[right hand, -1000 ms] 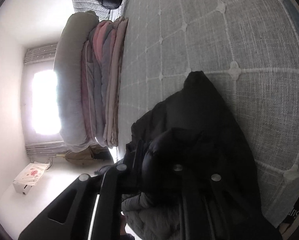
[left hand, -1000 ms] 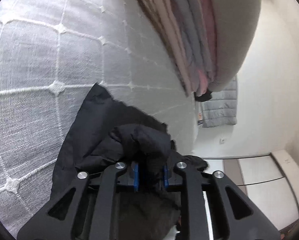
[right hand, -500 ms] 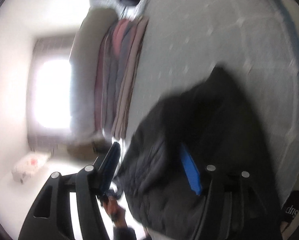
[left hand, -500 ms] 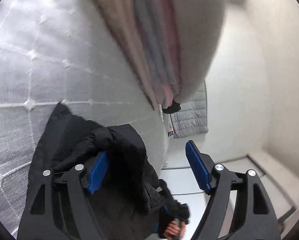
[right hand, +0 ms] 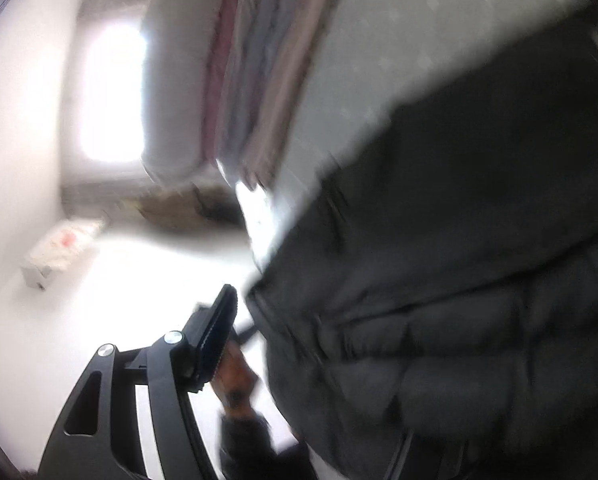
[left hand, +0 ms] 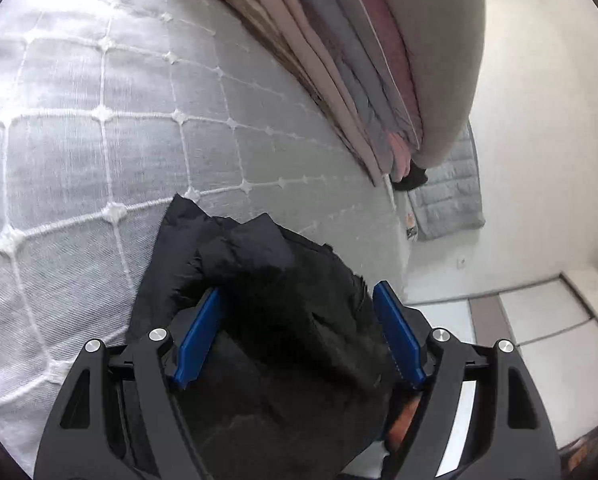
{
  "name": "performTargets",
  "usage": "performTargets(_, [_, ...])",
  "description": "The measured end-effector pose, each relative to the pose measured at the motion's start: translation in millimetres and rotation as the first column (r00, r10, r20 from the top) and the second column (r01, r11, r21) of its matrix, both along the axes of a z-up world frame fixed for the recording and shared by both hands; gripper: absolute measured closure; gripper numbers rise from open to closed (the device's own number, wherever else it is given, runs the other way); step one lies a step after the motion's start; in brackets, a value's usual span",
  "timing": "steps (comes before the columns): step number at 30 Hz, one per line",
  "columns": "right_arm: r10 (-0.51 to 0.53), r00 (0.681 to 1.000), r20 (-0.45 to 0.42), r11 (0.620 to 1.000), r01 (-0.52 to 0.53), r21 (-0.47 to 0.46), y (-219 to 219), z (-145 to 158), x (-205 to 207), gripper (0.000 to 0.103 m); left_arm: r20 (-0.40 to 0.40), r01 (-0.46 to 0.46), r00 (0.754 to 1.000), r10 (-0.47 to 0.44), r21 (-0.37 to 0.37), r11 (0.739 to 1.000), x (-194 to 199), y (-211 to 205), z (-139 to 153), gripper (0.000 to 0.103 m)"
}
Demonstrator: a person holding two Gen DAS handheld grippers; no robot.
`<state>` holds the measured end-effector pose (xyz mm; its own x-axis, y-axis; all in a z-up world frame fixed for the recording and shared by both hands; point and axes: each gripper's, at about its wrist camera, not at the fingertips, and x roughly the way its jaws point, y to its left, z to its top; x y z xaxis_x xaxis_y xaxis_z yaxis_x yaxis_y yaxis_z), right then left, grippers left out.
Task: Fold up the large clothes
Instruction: 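Open both grippers to release the folded hem onto the jacket, then move both open grippers to the side edge of the folded black jacket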
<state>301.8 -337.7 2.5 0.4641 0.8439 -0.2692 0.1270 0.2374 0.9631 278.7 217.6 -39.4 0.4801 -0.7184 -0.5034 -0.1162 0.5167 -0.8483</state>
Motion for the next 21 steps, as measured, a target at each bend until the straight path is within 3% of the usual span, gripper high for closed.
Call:
performTargets(3, [-0.089,0.994,-0.062,0.995,0.092,0.045,-10,-11,29,0.037,0.046,0.001,0.999,0.001,-0.049,0.999,-3,14,10,0.030])
performTargets(5, [-0.113,0.991,-0.075,0.993,0.115,0.024,-11,-16,34,0.037,0.078,0.015,0.997,-0.008,-0.091,0.996,-8,25,16,0.030])
performTargets(11, [-0.047,0.991,-0.124,0.999,0.046,-0.016,0,-28,23,0.037,0.201,0.112,0.976,-0.086,-0.125,0.986,-18,15,36,0.025])
performTargets(16, [-0.035,0.998,-0.049,0.999,0.034,-0.035,-19,-8,-1,0.037,0.154,0.177,0.975,-0.162,-0.089,0.980,-12,-29,22,0.025])
performTargets(21, [-0.127,0.992,-0.003,0.988,0.127,-0.094,-53,1,4,0.032,0.051,0.134,0.990,-0.132,-0.038,0.990,1,-50,-9,0.025])
